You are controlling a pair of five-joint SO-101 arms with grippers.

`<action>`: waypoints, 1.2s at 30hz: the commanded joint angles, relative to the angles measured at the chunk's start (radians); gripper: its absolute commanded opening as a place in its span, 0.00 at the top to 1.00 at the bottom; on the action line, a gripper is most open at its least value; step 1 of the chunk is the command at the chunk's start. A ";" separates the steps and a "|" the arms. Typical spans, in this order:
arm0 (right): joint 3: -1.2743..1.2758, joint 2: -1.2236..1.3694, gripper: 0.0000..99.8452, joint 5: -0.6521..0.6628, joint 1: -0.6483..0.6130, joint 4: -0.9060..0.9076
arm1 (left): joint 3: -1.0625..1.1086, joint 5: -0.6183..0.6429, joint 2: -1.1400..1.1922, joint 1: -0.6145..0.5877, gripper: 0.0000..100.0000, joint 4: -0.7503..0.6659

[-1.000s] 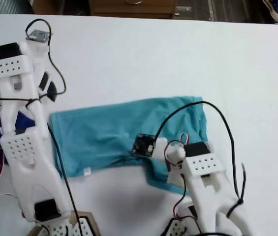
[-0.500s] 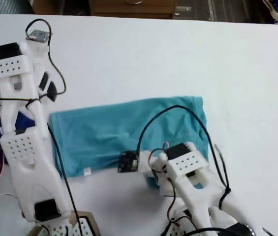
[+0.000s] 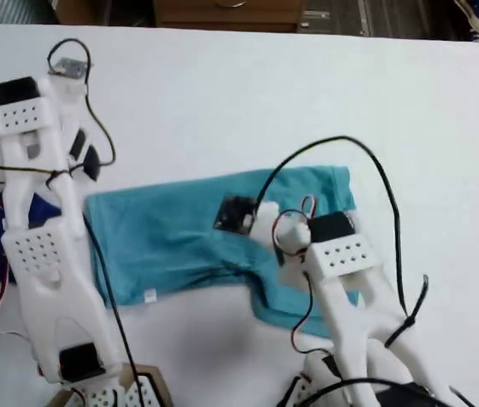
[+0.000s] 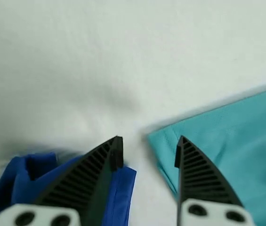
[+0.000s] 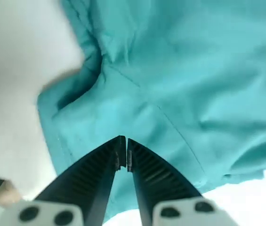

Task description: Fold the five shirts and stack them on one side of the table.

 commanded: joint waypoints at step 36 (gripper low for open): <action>0.051 -0.070 0.93 -0.110 -0.157 0.079 | -0.045 -0.015 0.037 -0.005 0.79 0.014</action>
